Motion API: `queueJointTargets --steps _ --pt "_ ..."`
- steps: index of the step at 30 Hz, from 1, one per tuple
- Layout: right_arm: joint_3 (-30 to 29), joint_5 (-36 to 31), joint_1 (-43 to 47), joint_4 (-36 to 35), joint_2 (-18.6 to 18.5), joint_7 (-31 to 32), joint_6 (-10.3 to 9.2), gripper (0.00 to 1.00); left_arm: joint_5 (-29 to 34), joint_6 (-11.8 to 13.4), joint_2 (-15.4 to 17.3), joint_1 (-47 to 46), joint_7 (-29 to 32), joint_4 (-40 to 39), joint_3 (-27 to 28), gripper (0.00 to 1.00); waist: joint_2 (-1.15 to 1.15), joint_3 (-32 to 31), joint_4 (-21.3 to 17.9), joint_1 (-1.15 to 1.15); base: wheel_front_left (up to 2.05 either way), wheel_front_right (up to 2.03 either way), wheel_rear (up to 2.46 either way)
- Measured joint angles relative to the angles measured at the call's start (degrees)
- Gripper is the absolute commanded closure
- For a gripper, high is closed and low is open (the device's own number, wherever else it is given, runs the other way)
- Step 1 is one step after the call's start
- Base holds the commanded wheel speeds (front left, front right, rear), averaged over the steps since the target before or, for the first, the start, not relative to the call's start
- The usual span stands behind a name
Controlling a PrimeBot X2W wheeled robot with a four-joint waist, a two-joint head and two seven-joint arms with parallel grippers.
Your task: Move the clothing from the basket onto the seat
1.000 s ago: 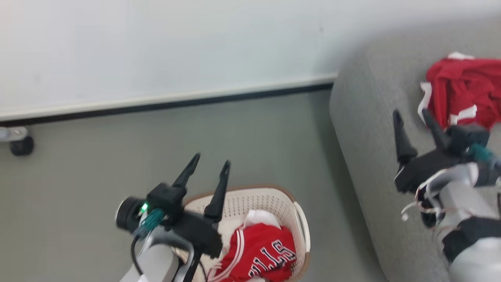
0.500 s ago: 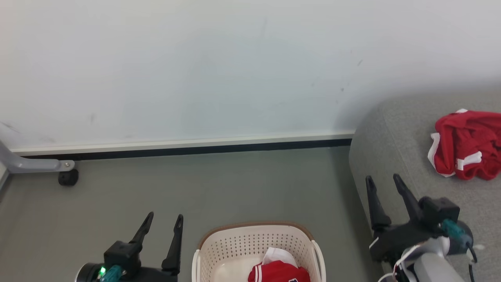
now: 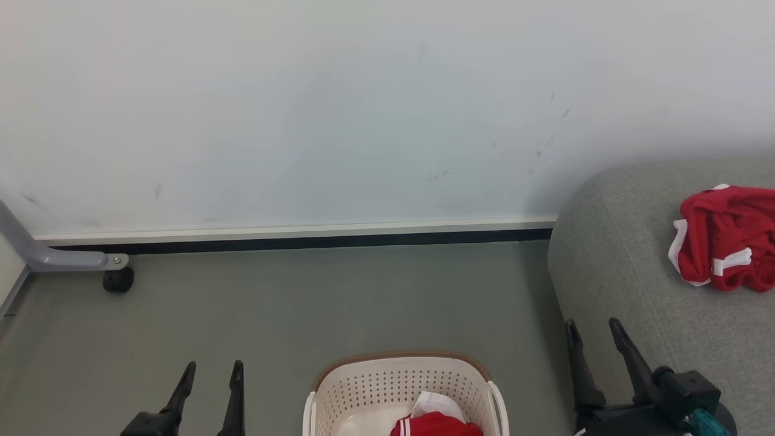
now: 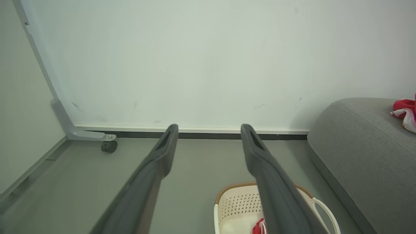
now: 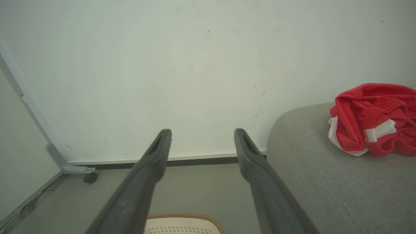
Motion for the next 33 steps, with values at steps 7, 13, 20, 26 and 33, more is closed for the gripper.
queueJointTargets --steps 7,13,20,26,33 --pt "-0.58 -0.03 4.37 -4.86 -0.03 0.00 -0.97 0.00 2.72 0.00 -0.84 1.79 -0.02 -1.79 3.34 0.00 0.00 0.25 -0.12 0.00 0.00 0.00 0.00" --pt "-1.47 -0.04 6.56 -7.91 -0.04 0.00 -1.51 0.00 5.58 0.00 -1.16 3.31 -0.03 -3.05 5.80 0.00 0.00 0.52 -0.46 0.00 0.00 0.00 0.00" --pt "-2.20 -0.04 7.49 -9.95 -0.03 0.37 -1.98 0.00 6.76 0.01 -2.19 4.35 -0.03 -3.89 7.78 0.00 0.00 0.77 -1.08 0.00 0.00 0.00 0.00" --pt "-2.81 -0.04 7.61 -11.82 -0.10 1.33 -2.45 0.00 8.47 0.01 -3.39 4.59 -0.04 -4.94 8.62 0.00 0.00 1.03 -1.37 0.00 0.00 0.00 0.00" --pt "-3.30 -0.04 7.74 -13.15 -0.10 2.29 -2.50 0.00 9.02 0.01 -4.11 4.62 -0.04 -5.46 9.15 0.00 0.00 1.30 -1.36 0.00 0.00 0.00 0.00"
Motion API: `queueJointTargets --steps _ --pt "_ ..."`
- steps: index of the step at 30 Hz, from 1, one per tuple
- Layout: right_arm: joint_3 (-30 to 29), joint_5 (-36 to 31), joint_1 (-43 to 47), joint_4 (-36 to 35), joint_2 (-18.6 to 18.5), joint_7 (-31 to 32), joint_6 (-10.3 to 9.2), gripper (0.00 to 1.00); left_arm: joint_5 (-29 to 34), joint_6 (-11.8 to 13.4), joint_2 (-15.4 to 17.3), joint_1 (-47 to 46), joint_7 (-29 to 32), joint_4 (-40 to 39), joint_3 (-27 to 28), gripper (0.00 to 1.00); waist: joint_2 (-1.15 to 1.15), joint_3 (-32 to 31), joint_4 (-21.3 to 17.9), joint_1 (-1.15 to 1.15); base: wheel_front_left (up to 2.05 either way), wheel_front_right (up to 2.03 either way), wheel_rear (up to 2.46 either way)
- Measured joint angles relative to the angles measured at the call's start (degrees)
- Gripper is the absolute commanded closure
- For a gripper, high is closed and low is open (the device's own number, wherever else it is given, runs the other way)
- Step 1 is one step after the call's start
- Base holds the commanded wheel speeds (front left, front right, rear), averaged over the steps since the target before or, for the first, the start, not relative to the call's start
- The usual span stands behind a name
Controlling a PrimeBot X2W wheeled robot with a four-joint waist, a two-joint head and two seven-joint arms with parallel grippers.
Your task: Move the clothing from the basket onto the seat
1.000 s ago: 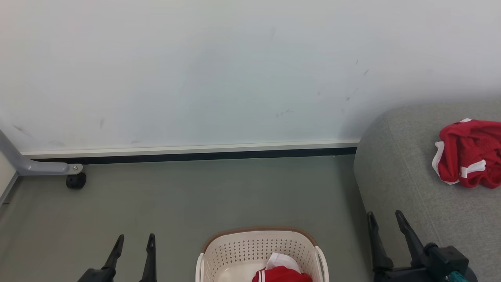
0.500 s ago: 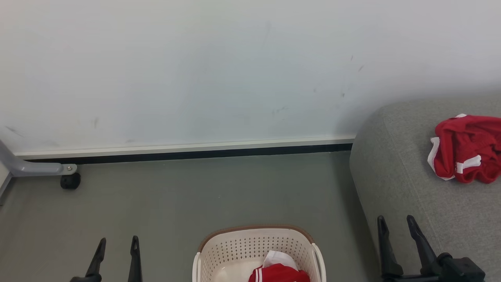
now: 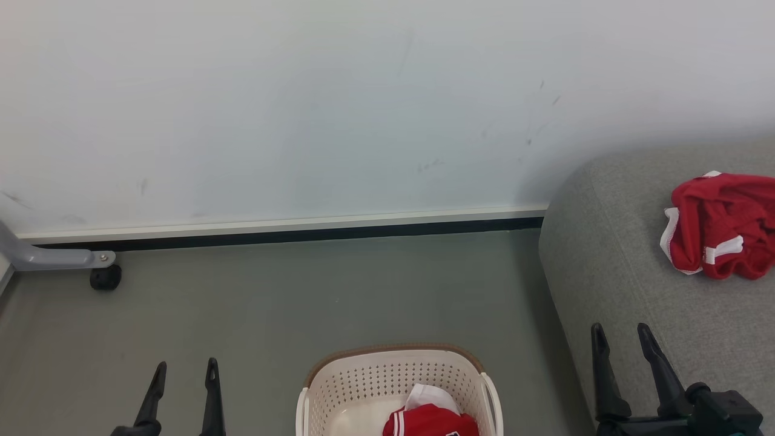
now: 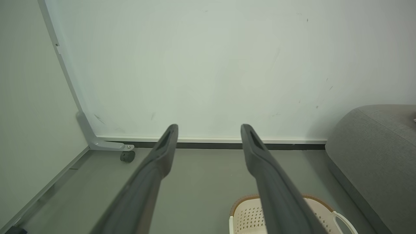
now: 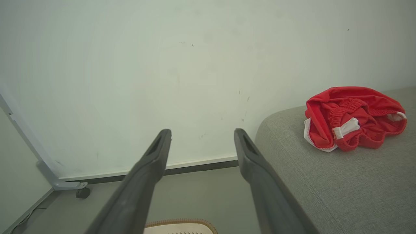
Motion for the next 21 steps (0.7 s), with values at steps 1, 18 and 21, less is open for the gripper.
queueJointTargets --steps 1,18,21 --pt "-0.05 0.00 0.00 -0.07 0.00 0.11 0.00 0.00 0.08 0.00 -0.09 0.01 0.00 -0.09 0.09 0.00 0.00 0.04 0.01 0.00 0.00 0.00 0.00" --pt "-0.62 -0.11 0.87 -2.48 0.00 2.12 -0.44 0.00 1.27 0.00 -0.53 1.32 0.04 -1.64 0.89 0.00 0.00 1.11 -0.17 0.00 0.00 0.00 0.00" --pt "-0.99 -0.11 0.86 -2.79 -0.02 2.21 -0.49 0.00 1.43 0.00 -0.55 1.31 0.10 -2.12 0.65 0.00 0.00 1.87 -0.29 0.00 0.00 0.00 0.00"
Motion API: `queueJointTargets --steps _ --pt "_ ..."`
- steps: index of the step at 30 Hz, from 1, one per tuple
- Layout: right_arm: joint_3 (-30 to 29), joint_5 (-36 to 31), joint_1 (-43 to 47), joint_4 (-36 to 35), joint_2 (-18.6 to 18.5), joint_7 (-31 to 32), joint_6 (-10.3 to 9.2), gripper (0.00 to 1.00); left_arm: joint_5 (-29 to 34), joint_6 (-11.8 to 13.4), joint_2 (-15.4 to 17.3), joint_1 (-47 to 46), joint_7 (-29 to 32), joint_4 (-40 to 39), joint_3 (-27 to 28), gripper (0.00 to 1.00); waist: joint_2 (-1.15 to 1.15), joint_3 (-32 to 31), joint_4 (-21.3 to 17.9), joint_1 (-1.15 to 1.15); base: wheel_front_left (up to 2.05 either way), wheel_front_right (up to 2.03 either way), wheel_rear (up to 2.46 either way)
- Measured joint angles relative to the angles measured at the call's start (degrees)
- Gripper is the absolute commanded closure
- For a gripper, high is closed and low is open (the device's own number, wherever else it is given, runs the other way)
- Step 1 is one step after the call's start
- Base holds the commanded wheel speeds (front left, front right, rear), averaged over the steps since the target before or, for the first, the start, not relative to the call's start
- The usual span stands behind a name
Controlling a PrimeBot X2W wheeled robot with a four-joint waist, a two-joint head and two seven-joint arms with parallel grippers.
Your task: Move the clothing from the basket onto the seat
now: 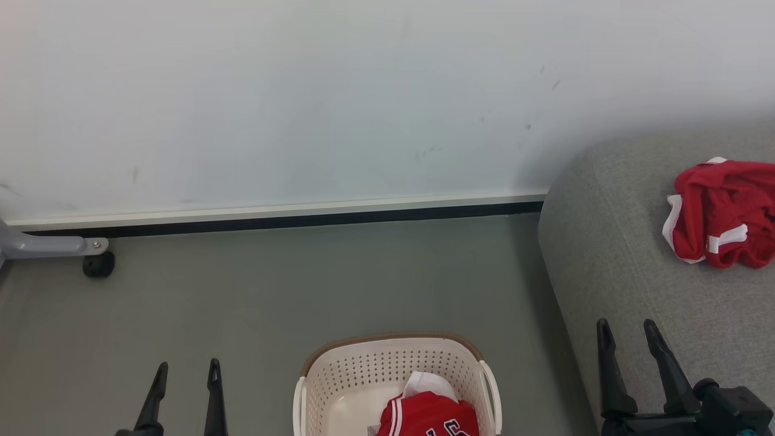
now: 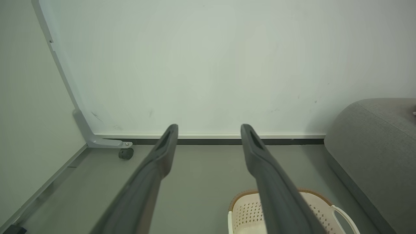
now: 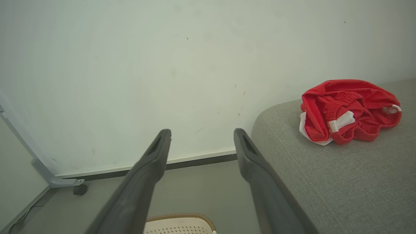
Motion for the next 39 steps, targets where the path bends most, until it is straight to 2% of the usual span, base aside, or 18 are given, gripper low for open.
queueJointTargets --steps 7,15,21,28,39 --pt "-1.32 0.00 -0.62 -2.01 -0.29 0.76 -0.01 0.00 2.04 -0.01 0.01 -2.15 1.62 -1.04 -2.02 0.00 0.00 3.23 -0.35 0.00 0.00 0.00 0.00" --pt "-2.40 -0.43 -8.01 -3.70 -1.18 1.33 -0.01 0.00 3.65 -1.04 -0.26 -9.75 4.53 -0.16 -5.42 0.00 0.00 8.96 -1.09 0.01 0.00 0.00 0.00" --pt "-2.54 -1.12 -14.39 -4.87 -2.12 1.93 0.10 0.00 5.91 -2.68 -1.43 -15.99 7.70 3.65 -9.26 0.00 0.01 14.54 -2.27 0.01 0.00 0.00 0.00" --pt "-2.53 -1.88 -21.43 -5.99 -2.72 2.44 1.11 0.00 7.31 -4.24 -2.27 -21.76 10.63 8.98 -12.50 0.00 0.01 20.31 -3.97 0.01 0.00 0.00 0.00" --pt "-2.65 -1.91 -32.44 -7.39 -2.44 2.49 1.68 0.00 10.46 -6.73 -3.24 -28.48 14.33 17.56 -16.53 0.00 0.01 29.52 -7.43 0.01 0.00 0.00 0.00"
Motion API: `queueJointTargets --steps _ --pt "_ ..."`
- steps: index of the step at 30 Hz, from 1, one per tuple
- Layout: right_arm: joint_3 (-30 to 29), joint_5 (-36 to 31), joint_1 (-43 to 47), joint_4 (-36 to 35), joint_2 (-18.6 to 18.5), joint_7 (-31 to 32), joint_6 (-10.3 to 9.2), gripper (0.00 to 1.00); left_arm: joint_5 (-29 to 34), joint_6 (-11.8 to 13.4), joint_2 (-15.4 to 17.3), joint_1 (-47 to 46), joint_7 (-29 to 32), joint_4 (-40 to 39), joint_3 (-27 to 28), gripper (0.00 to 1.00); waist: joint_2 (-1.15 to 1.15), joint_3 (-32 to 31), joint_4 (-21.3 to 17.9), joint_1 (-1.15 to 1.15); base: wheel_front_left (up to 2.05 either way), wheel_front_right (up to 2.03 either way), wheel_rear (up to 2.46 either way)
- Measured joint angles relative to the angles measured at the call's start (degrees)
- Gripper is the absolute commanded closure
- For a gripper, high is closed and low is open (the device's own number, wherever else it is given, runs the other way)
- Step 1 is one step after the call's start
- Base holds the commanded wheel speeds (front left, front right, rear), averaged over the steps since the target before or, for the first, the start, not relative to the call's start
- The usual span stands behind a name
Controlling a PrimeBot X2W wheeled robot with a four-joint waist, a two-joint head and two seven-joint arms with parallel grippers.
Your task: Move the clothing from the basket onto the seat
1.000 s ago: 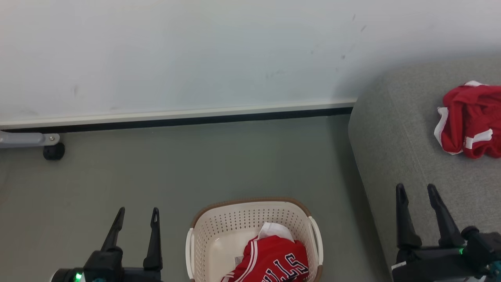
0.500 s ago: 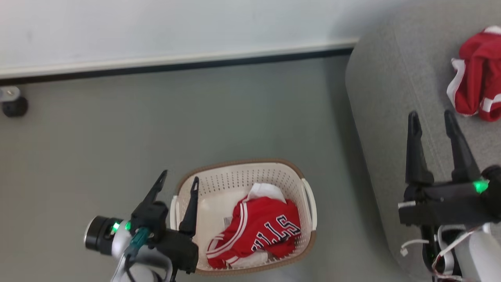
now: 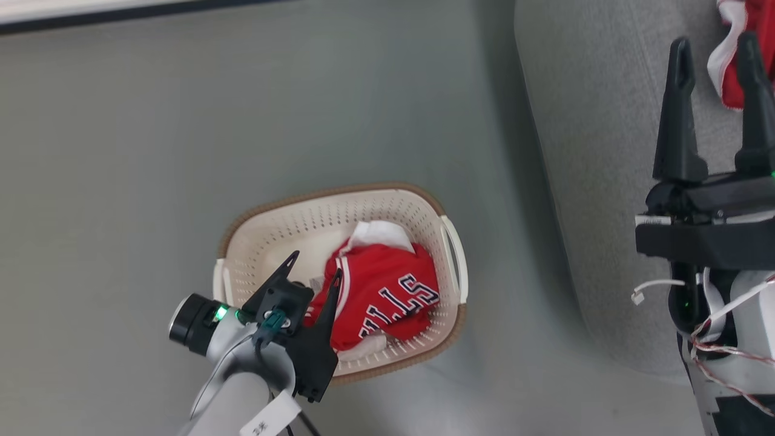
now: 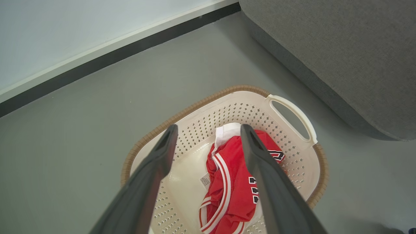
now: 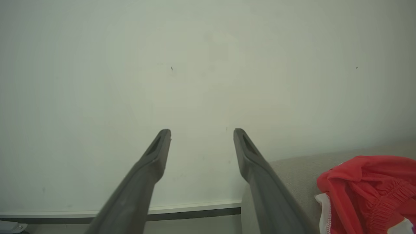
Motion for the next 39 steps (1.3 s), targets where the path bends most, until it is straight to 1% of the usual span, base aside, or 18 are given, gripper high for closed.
queueJointTargets --steps 6,8,9,10,16,22,23,28,34,39 --pt "0.00 0.00 -3.88 -0.69 0.37 -0.07 0.41 0.00 2.38 -1.52 0.57 -3.61 2.74 3.93 -2.08 0.00 0.00 5.13 -1.86 0.00 0.00 0.00 0.00" --pt "0.01 0.00 -4.48 -0.82 0.47 -0.08 0.42 0.00 2.53 -1.94 0.76 -4.20 2.88 4.25 -2.14 0.00 0.00 6.01 -2.15 0.00 0.00 0.00 0.00" --pt "0.05 0.00 -5.60 -0.96 0.66 -0.11 0.48 0.00 2.69 -2.18 1.18 -5.56 3.34 5.08 -2.16 0.00 0.00 7.73 -2.69 0.00 0.00 0.00 0.00" --pt "0.05 0.00 -5.60 -0.96 0.66 -0.11 0.48 0.00 2.69 -2.18 1.18 -5.56 3.34 5.08 -2.16 0.00 0.00 7.73 -2.69 0.00 0.00 0.00 0.00" --pt "0.09 0.07 -8.95 -1.33 1.25 -0.94 0.75 0.00 3.76 -3.50 2.24 -9.19 4.34 7.14 -2.77 0.00 0.00 12.98 -4.17 0.00 0.00 0.00 0.00" --pt "0.52 0.08 -11.79 -0.16 1.90 -2.22 1.21 0.00 4.28 -4.03 2.40 -10.66 4.77 10.33 -3.74 0.00 0.00 17.56 -5.56 0.00 0.00 0.00 0.00" --pt "0.58 0.08 -12.52 0.64 2.12 -2.82 1.42 0.00 4.31 -4.48 2.29 -10.77 4.82 11.50 -4.21 0.00 0.00 18.75 -6.05 0.00 0.00 0.00 0.00" --pt "1.55 0.08 -13.68 1.37 2.94 -3.63 1.66 0.00 4.34 -5.01 2.32 -11.20 4.86 13.76 -4.34 0.00 0.00 20.78 -7.34 -0.01 0.00 0.00 0.00" --pt "2.20 0.08 -14.56 2.22 3.43 -4.21 2.13 0.00 4.22 -5.01 2.65 -13.26 5.42 16.23 -3.39 0.00 0.00 22.38 -8.81 -0.01 0.00 0.00 0.00" --pt "2.70 0.09 -14.65 2.87 3.87 -4.83 2.49 0.00 4.14 -5.01 3.60 -13.79 6.04 18.47 -2.70 0.00 0.00 23.37 -9.98 -0.01 0.00 0.00 0.00"
